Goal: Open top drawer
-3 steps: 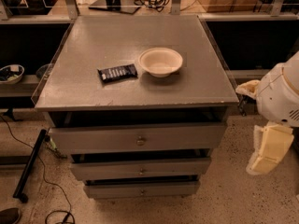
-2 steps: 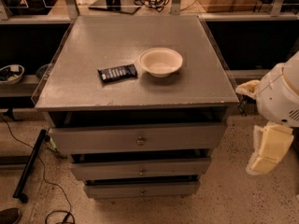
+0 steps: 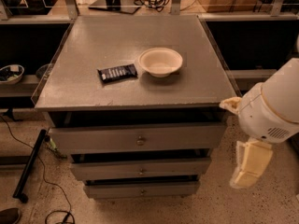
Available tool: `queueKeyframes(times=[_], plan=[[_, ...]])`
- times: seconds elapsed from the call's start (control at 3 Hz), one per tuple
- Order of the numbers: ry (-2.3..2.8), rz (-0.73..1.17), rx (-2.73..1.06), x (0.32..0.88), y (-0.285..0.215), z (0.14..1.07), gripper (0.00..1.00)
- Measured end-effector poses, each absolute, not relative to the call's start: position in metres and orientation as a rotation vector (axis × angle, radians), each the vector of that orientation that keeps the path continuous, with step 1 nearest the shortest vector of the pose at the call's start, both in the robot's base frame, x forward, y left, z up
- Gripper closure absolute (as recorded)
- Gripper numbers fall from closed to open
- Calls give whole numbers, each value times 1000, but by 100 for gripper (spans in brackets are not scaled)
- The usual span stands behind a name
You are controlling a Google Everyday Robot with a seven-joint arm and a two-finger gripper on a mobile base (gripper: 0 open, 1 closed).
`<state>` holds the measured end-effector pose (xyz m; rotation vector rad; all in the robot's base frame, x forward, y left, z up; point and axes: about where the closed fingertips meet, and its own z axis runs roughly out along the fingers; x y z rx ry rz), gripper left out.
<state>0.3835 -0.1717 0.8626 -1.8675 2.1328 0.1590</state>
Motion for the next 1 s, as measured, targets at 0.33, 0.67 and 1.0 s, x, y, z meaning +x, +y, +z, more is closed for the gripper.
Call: queueKeyframes(times=[0.33, 0.67, 1.0], plan=[[2127, 236, -1897, 389, -160, 834, 0], [2139, 280, -1904, 396, -158, 816, 0], [2172, 337, -1900, 411, -160, 791, 0]])
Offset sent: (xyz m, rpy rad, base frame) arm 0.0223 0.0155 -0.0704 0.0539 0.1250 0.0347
